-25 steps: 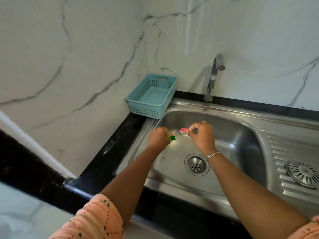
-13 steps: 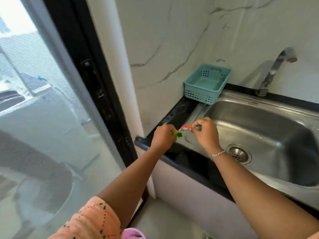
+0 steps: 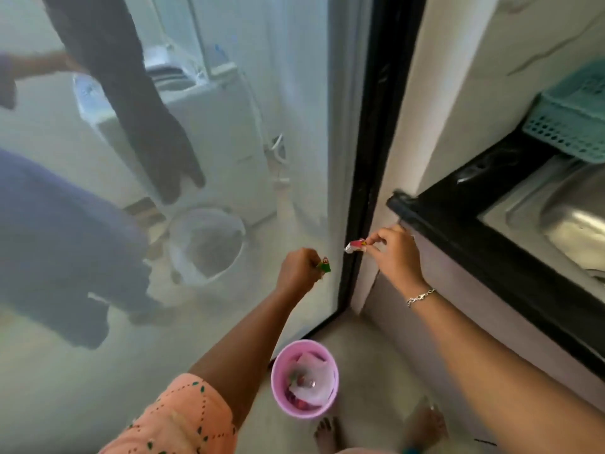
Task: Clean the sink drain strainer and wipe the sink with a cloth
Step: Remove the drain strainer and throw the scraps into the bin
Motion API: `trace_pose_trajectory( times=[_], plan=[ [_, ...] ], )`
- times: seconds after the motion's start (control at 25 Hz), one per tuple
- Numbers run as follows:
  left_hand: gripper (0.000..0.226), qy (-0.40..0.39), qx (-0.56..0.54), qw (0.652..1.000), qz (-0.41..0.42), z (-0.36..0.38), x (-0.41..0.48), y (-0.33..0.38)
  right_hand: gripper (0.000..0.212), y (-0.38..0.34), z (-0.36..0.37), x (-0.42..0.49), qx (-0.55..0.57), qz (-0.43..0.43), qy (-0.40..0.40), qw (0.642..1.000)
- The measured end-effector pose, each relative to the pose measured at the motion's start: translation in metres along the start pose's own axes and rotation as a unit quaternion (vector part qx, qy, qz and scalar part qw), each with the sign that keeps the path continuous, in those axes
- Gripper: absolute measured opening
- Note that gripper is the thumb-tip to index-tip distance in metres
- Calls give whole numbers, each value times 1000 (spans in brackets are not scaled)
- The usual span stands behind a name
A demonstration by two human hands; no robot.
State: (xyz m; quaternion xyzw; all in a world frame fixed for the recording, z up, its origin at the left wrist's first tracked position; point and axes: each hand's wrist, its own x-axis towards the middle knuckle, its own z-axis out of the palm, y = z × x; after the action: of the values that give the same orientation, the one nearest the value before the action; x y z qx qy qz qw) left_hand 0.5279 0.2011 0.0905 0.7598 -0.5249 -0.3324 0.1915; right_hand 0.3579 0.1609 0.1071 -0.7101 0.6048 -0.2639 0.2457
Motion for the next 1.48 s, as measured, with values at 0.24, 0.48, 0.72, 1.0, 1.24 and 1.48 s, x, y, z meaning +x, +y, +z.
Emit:
trace_pose_trajectory(
  times=[0.24, 0.48, 0.72, 1.0, 1.24, 1.48],
  plan=[
    [17, -28, -14, 992, -119, 32, -23, -99, 10, 24, 91, -53, -45, 37, -137, 989],
    [4, -35, -44, 978, -203, 81, -46, -154, 12, 60, 142, -102, -141, 40, -249, 957],
    [19, -40, -59, 962, -263, 137, -46, -180, 19, 97, 187, -126, -181, 42, -295, 937],
    [33, -32, -128, 939, -318, 184, -30, -207, 25, 130, 236, -132, -176, 42, -320, 930],
    [35, -15, -144, 929, -342, 194, -25, -222, 22, 142, 259, -125, -172, 38, -332, 927],
    [24, 0, -152, 920, -362, 192, -31, -232, 19, 152, 263, -117, -160, 44, -357, 919]
  ],
)
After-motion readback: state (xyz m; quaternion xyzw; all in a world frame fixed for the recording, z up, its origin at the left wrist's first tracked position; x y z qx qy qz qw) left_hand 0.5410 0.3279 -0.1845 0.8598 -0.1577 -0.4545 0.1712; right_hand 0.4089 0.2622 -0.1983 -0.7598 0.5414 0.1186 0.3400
